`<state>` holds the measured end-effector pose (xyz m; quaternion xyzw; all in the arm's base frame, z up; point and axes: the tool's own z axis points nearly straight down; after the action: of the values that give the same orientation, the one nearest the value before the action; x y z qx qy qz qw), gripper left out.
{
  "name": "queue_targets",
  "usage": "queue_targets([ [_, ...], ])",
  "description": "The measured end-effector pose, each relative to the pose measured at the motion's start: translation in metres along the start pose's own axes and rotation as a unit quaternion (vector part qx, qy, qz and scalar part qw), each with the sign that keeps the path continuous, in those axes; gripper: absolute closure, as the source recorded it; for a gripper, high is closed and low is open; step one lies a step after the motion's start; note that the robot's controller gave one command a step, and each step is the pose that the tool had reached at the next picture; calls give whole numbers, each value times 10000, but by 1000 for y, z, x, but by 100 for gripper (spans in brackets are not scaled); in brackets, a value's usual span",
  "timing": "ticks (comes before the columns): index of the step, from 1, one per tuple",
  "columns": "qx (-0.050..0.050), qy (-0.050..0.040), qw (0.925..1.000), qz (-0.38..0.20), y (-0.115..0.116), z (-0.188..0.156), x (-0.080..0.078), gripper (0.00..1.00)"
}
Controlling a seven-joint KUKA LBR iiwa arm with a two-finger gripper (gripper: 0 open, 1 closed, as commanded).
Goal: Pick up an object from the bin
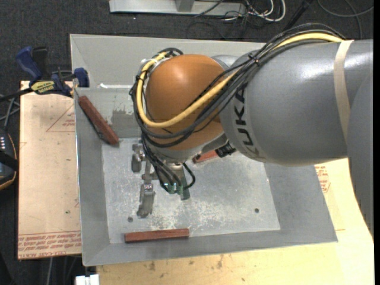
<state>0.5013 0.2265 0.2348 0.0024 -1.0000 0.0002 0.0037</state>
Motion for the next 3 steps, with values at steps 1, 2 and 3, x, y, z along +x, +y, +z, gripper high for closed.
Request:
queue_targets([
  [1, -8, -38, 10000, 21, -1, -4, -2, 0],
  [2, -17, -62, 9999, -99, -12, 56, 2, 0],
  [3, -14, -53, 10000, -34, -29, 124, 11, 0],
])
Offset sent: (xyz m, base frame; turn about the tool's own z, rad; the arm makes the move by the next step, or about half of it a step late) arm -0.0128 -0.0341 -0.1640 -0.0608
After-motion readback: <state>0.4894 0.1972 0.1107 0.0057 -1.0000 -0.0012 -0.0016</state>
